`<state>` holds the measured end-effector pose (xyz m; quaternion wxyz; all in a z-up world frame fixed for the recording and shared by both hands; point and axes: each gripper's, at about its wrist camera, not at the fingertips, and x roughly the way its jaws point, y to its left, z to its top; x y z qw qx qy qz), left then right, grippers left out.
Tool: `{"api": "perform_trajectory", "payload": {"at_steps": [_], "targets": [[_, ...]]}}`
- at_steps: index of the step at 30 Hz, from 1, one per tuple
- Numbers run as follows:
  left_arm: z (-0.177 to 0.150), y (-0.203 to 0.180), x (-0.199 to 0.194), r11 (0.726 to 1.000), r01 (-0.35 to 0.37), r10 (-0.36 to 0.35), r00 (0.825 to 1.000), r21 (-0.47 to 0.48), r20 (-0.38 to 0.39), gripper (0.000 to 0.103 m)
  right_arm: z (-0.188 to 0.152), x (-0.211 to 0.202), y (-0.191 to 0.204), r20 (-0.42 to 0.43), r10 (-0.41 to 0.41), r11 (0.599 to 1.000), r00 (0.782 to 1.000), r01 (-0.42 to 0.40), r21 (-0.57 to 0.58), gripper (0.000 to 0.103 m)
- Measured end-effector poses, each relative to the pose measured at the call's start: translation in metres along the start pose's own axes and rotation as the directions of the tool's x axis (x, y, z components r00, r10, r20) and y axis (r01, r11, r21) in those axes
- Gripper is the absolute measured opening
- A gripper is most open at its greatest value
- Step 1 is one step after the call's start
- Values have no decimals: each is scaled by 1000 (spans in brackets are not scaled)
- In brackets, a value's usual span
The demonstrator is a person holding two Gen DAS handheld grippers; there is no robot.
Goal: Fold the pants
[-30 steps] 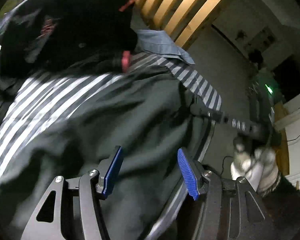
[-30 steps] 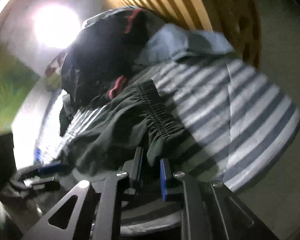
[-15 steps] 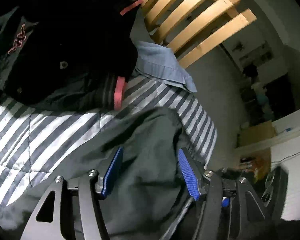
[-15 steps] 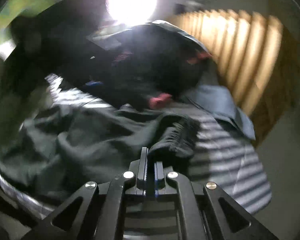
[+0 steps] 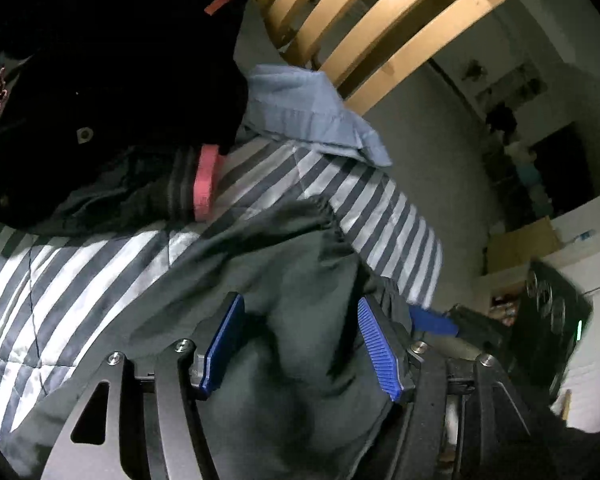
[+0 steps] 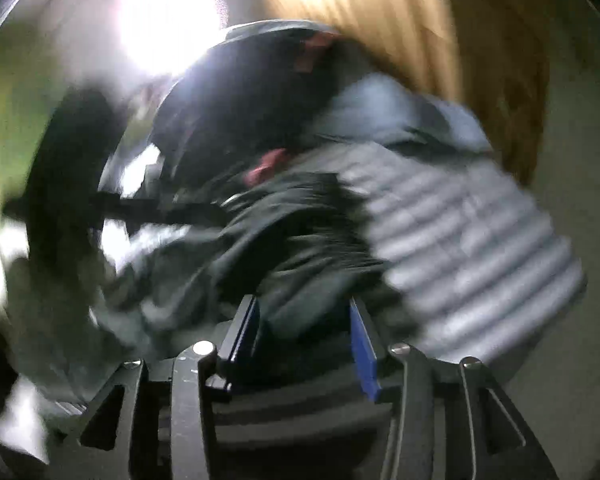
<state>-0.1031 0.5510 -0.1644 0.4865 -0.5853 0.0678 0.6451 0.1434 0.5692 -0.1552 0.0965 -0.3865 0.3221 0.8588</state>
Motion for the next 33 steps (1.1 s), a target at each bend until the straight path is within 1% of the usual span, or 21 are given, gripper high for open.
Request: {"api": "perform_trajectory", "payload": {"at_steps": [2,3,5,6,7,10,11,12,13,15,17,19,21,24,25,27,29,30,32,33], "targets": [[-3,-1,7,998,-52,52,999,21,-13,63,3,3,-25,-21,48,992,999,-45,118,42],[-4,-1,12,995,-89,90,996,33,-20,63,3,7,-30,-39,81,986,996,-75,149,42],[-7,5,18,992,-126,127,991,34,-34,63,3,18,-34,-67,153,973,986,-139,186,42],[-6,9,21,992,-125,126,991,20,-40,62,4,22,-32,-70,175,970,982,-160,184,42],[-7,14,19,994,-111,111,993,-4,-39,62,6,27,-29,-79,190,970,979,-174,172,42],[-11,22,4,994,-104,104,995,-40,-12,62,11,41,-14,-94,207,972,974,-194,133,42],[-13,24,-4,994,-102,102,995,-50,1,62,14,45,-10,-94,205,974,974,-193,120,39],[-16,26,-13,993,-102,103,995,-57,13,62,18,52,-10,-98,190,977,977,-178,116,23],[-20,29,-24,992,-107,109,994,-65,28,62,21,59,-8,-118,172,980,978,-158,118,20],[-32,38,-51,989,-118,124,991,-88,58,62,26,60,-6,-105,160,980,982,-145,136,18],[-51,52,-87,984,-130,143,985,-124,96,62,30,55,4,-92,116,989,989,-106,105,9],[-73,69,-124,975,-142,167,976,-173,140,62,35,43,25,-56,60,998,997,-58,30,9],[-105,93,-169,957,-139,192,962,-255,196,62,40,29,61,-9,12,997,1000,-13,-79,8],[-156,127,-226,920,-118,230,935,-374,270,62,40,21,121,35,10,977,999,-3,-212,8],[-178,140,-248,904,-112,250,922,-414,295,62,38,22,148,44,15,961,999,-2,-276,8],[-223,164,-289,867,-94,289,895,-490,339,62,19,24,204,53,25,909,998,-1,-417,8],[-270,189,-323,825,-60,319,870,-562,377,62,-11,36,263,26,43,834,999,-21,-551,8],[-296,202,-335,797,-42,337,859,-603,386,62,-32,42,287,1,49,792,999,-39,-609,8],[-331,220,-346,757,-24,355,854,-653,380,62,-78,67,336,-53,38,688,998,-64,-723,8],[-345,228,-349,744,-20,361,853,-668,376,62,-98,77,351,-76,19,641,997,-71,-764,8]]}}
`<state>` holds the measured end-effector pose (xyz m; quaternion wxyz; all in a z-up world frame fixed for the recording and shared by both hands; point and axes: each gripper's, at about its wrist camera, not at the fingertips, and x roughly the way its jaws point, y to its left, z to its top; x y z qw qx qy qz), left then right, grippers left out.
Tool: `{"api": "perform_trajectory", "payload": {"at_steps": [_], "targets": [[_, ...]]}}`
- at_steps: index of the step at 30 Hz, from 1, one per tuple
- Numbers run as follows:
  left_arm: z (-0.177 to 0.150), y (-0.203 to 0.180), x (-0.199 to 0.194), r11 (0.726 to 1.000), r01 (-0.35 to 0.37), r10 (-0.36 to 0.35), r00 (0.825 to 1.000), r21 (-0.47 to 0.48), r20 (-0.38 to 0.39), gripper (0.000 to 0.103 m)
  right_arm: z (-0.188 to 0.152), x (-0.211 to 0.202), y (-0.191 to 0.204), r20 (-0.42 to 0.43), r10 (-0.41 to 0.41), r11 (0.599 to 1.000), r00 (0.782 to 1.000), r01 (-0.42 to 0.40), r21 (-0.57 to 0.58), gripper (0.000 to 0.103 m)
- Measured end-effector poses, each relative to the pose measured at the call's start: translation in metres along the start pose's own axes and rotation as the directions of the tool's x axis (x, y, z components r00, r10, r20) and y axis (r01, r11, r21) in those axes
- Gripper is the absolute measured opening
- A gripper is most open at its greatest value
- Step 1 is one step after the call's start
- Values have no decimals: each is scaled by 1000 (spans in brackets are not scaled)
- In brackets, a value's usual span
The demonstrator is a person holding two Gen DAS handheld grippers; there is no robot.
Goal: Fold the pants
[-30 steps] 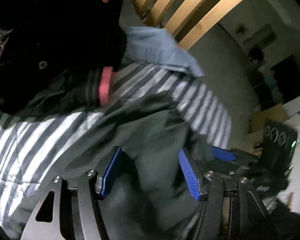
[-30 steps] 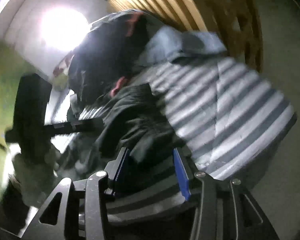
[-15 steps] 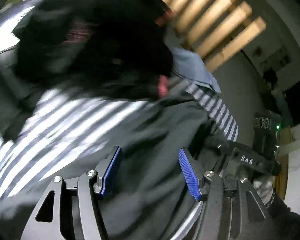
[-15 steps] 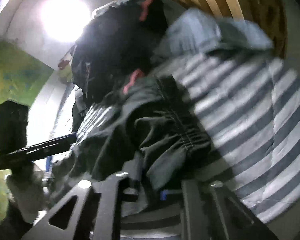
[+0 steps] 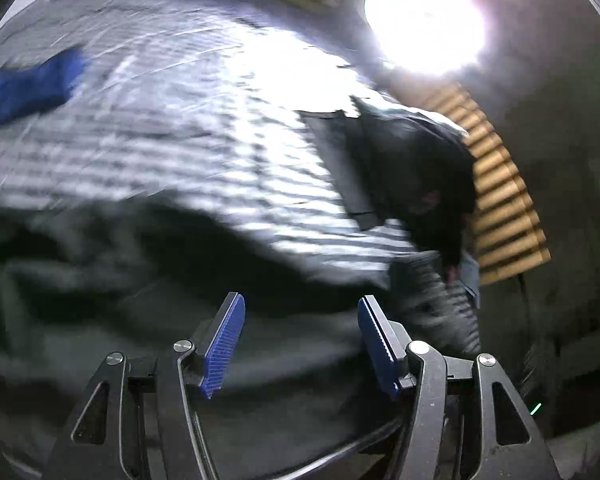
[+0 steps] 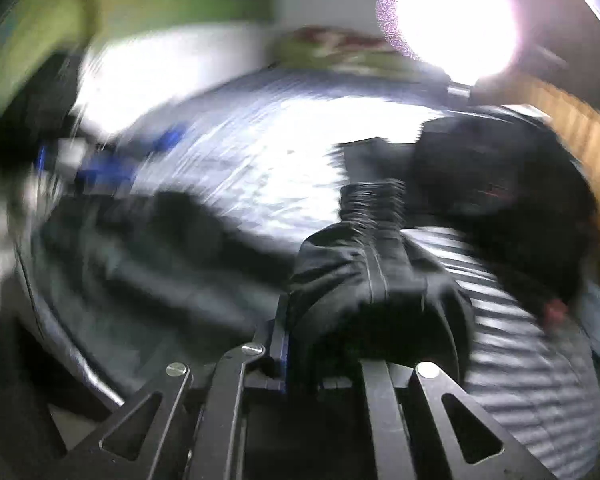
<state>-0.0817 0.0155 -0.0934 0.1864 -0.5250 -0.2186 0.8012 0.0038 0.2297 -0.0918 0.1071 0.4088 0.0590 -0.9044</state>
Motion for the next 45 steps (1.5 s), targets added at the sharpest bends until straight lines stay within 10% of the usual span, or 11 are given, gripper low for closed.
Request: {"api": "perform_trajectory", "payload": {"at_steps": [5,9,14,23,26,28,35,45], "targets": [[-21,38,6,1000,8,-9,999,-27,-31,62,-22,49,88,-108,-63,966,992,34,-257,15],[-37,27,32,998,60,-59,993,8,-100,63,-28,24,88,-118,80,970,990,-105,-221,27],[-59,-4,62,988,128,-111,978,88,-178,63,-35,-27,28,-67,185,983,980,-185,10,31],[-72,-64,132,971,143,-86,956,191,-282,64,-67,-46,-86,-92,68,944,993,-34,327,32],[-74,-72,148,969,97,-22,950,228,-311,21,-73,-46,-98,-107,45,941,993,-6,338,32],[-74,-71,138,972,107,-40,953,211,-300,12,-77,-45,-105,-113,34,940,993,6,341,32],[-72,-29,74,987,19,15,979,162,-205,11,-71,-35,-125,-101,49,936,994,-11,351,36],[-76,-11,92,992,5,28,965,125,-260,19,-47,32,-179,-104,150,861,983,-78,502,36]]}}
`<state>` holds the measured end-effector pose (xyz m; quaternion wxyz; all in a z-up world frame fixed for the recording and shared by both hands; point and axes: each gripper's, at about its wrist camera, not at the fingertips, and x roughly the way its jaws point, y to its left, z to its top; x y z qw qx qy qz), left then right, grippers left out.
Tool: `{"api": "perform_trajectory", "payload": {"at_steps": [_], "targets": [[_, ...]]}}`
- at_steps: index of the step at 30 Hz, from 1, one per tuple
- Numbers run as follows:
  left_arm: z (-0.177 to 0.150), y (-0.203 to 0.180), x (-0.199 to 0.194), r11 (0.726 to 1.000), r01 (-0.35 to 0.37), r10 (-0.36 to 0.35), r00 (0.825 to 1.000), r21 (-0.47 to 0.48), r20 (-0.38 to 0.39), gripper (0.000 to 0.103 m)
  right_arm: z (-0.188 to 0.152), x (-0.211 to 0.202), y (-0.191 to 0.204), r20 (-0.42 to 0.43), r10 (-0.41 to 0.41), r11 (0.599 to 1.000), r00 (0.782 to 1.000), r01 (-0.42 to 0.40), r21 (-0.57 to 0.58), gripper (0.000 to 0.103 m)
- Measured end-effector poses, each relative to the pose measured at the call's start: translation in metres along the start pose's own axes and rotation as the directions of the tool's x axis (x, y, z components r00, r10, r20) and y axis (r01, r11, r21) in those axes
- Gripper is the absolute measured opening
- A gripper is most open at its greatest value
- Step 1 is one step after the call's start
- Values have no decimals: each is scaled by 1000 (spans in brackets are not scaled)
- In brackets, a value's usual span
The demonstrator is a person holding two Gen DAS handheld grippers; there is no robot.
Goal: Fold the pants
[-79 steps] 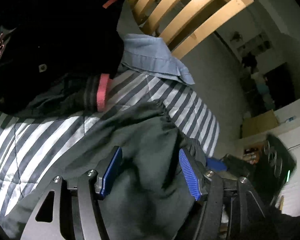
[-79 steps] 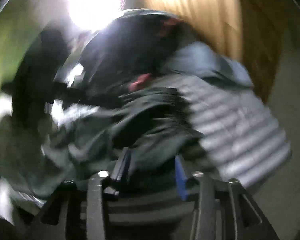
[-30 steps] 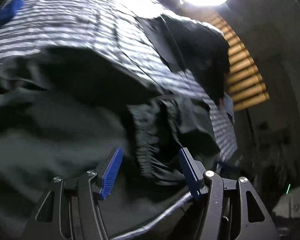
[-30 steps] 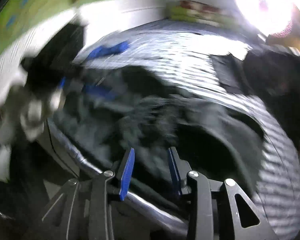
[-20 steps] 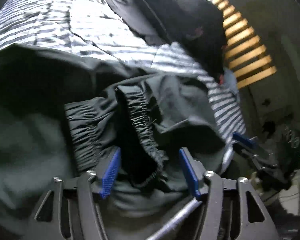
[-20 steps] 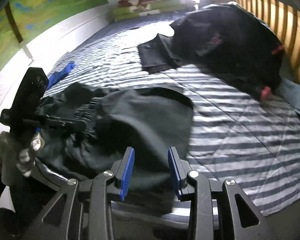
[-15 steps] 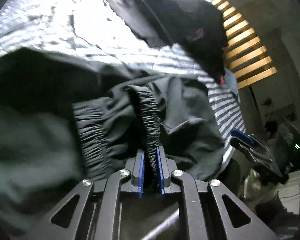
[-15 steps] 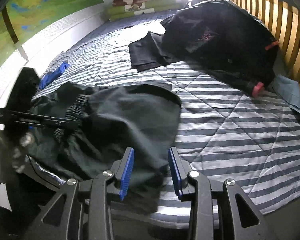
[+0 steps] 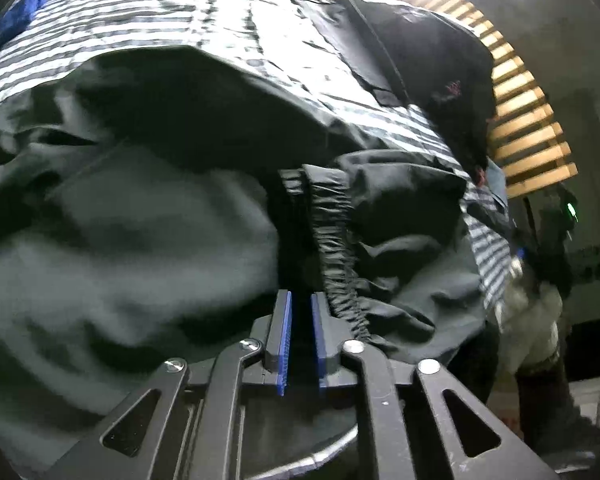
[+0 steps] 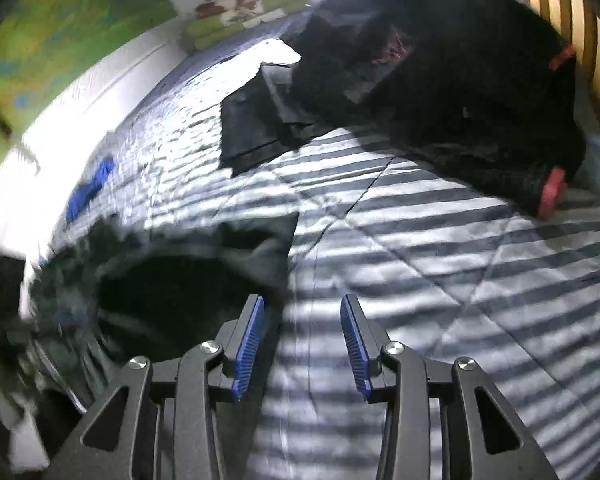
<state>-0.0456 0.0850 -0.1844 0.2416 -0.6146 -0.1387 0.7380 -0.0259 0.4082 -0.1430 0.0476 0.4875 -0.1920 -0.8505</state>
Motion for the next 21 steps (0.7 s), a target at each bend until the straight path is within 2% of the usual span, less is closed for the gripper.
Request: {"api": "perform_trajectory", "payload": {"at_steps": [1,2,3,4,8,10,16,19,21], "targets": [[1,-2,-1,1000,-1,1,1000,6,-2,35,4,4,-6,-13,35,999,999,-35,36,36],[2,-3,-3,1000,-4,4,1000,15,7,46,6,8,-10,-25,62,996,998,-60,64,36],[4,-4,-5,1000,-4,4,1000,20,21,65,7,10,-12,-31,76,994,997,-74,80,36],[5,-5,-6,1000,1,-2,999,20,38,75,6,11,-12,-32,74,994,997,-71,77,36],[16,-3,1,1000,27,-26,999,-17,38,78,-1,15,-12,-45,74,995,996,-71,71,36],[20,-2,6,997,62,-61,998,-47,33,78,-4,16,-13,-46,78,994,996,-74,76,36],[12,9,-15,994,82,-77,995,-71,67,80,-8,15,-11,-50,80,995,996,-77,63,36],[21,6,-9,995,75,-71,996,-69,62,82,-11,20,1,-52,29,1000,998,-29,4,37],[27,2,3,998,47,-44,998,-51,42,85,-13,21,10,-40,-4,1000,999,3,-26,37]]}}
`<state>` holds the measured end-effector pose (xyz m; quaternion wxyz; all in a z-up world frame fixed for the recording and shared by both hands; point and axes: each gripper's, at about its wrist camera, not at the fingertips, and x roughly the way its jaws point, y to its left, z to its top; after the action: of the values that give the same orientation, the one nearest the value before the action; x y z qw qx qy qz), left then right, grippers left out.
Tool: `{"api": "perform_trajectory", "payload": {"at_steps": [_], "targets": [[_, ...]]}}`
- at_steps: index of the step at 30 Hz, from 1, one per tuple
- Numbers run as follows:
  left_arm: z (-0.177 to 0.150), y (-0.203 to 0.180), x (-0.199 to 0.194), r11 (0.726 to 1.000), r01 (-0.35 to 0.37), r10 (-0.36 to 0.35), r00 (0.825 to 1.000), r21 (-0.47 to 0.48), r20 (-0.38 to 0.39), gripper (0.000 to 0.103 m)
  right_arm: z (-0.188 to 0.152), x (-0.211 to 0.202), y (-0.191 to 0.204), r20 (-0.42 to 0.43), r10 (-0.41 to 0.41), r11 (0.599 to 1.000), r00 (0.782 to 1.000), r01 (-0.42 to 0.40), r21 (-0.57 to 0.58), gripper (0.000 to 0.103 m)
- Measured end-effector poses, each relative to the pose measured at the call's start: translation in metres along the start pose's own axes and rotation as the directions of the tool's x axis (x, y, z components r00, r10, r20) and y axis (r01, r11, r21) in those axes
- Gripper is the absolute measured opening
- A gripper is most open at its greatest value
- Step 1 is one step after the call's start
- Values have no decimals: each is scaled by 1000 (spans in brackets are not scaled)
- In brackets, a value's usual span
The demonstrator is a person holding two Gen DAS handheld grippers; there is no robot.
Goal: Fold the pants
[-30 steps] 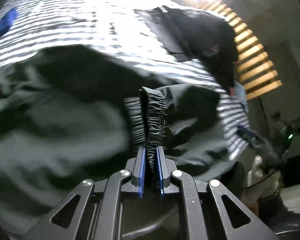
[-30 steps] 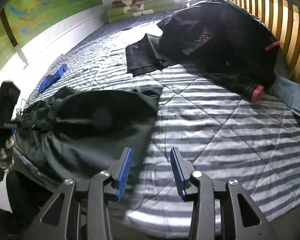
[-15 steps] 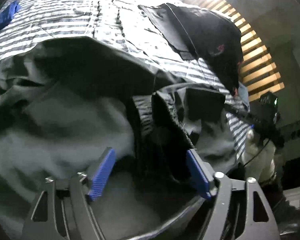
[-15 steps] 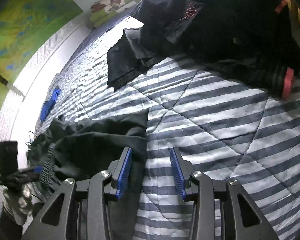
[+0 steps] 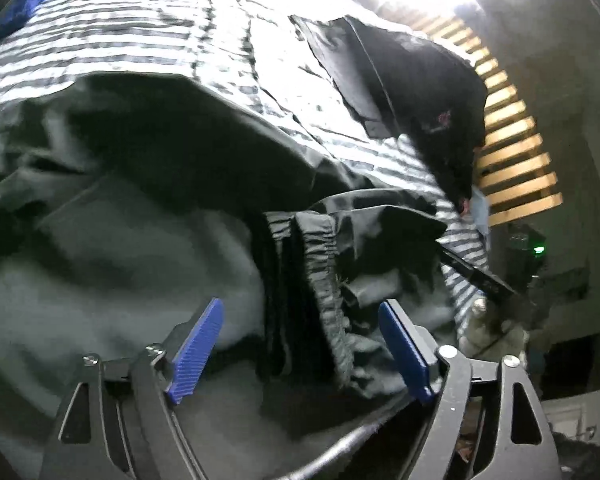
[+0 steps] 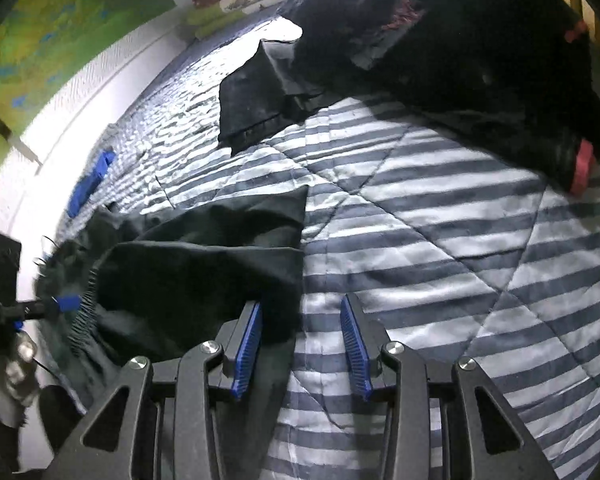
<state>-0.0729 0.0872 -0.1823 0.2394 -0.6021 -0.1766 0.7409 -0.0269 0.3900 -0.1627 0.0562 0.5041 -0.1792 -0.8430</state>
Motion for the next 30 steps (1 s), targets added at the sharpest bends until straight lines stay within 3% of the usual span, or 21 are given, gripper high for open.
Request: {"api": "perform_trajectory", "payload": {"at_steps": [3,5,7,11,14,18,20,25,30], "targets": [[7,-6,28,998,-52,53,997,21,-51,85,0,1,7,0,13,1000,1000,-13,-19,37],[8,-16,33,995,-77,79,997,66,-26,82,0,-2,6,3,36,999,999,-36,-22,37],[10,-22,34,995,-76,79,996,71,-39,21,0,-7,1,9,55,998,998,-55,-6,37],[7,-20,14,996,-57,57,998,63,2,17,0,-17,-16,30,108,992,994,-110,65,37],[4,-8,-23,996,-71,68,996,47,55,17,1,-22,-28,41,129,986,991,-132,102,37],[0,26,-78,987,-162,163,980,-17,111,17,8,-19,-26,40,156,984,987,-159,85,37],[-6,46,-102,976,-209,214,969,-55,124,17,14,-13,-13,-12,201,979,980,-201,-13,37],[-25,80,-132,956,-272,283,953,-108,104,17,29,5,44,-45,237,947,970,-242,-210,37],[-35,103,-149,950,-275,293,949,-147,118,17,39,37,89,-116,232,895,966,-258,-363,37]]}}
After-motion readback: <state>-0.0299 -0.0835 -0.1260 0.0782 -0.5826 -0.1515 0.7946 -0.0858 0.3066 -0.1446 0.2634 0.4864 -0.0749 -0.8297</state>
